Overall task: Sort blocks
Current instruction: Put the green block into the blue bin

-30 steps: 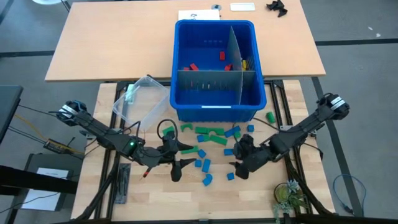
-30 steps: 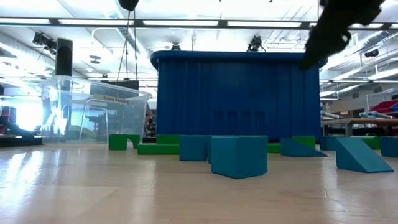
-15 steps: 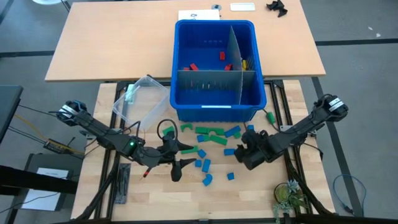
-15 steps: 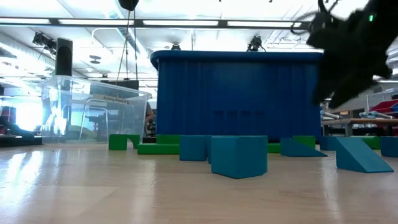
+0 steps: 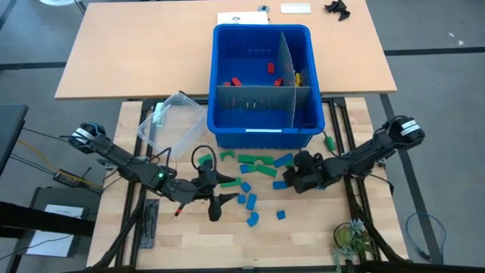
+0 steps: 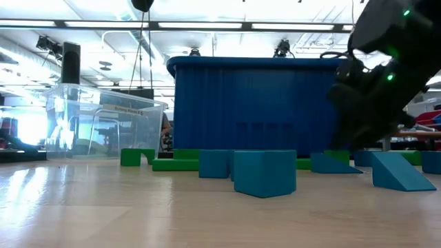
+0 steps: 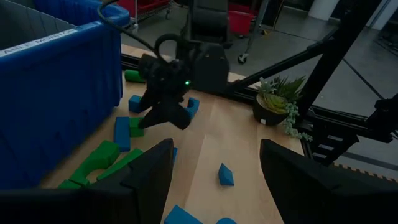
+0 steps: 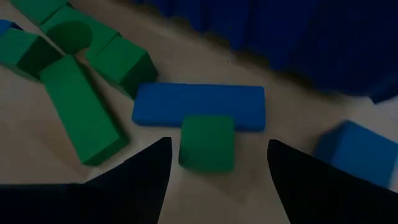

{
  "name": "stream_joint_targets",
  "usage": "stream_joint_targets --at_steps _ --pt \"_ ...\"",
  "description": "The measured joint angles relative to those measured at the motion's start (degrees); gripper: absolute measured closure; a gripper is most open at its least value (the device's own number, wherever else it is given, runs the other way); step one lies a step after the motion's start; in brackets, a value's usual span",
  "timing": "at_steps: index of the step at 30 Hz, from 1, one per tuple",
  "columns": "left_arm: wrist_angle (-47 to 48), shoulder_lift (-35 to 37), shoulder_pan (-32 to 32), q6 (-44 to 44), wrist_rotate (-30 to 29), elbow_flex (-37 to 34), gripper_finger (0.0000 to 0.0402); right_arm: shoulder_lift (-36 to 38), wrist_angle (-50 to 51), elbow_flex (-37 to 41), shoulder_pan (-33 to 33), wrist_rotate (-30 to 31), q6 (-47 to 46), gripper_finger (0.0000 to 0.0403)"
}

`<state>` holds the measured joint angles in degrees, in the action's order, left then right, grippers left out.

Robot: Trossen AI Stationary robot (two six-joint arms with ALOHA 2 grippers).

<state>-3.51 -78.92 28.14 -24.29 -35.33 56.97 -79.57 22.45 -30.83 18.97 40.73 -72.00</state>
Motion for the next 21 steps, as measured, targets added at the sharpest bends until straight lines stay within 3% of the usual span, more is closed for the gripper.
stream_joint_targets --at_steps 11,15,19,21 --pt "0.0 0.0 0.0 0.0 0.0 0.0 0.0154 0.0 -12.2 5.8 -4.5 -4.3 11.0 0.0160" --pt "0.0 0.0 0.0 0.0 0.0 0.0 0.0154 0.0 -13.7 6.3 -4.5 -5.2 13.5 0.0197" --pt "0.0 0.0 0.0 0.0 0.0 0.0 0.0154 0.0 -16.0 6.3 -4.5 -3.9 17.7 0.0265" --pt "0.0 0.0 0.0 0.0 0.0 0.0 0.0154 0.0 -17.1 6.1 -4.3 -4.4 21.1 0.0273"
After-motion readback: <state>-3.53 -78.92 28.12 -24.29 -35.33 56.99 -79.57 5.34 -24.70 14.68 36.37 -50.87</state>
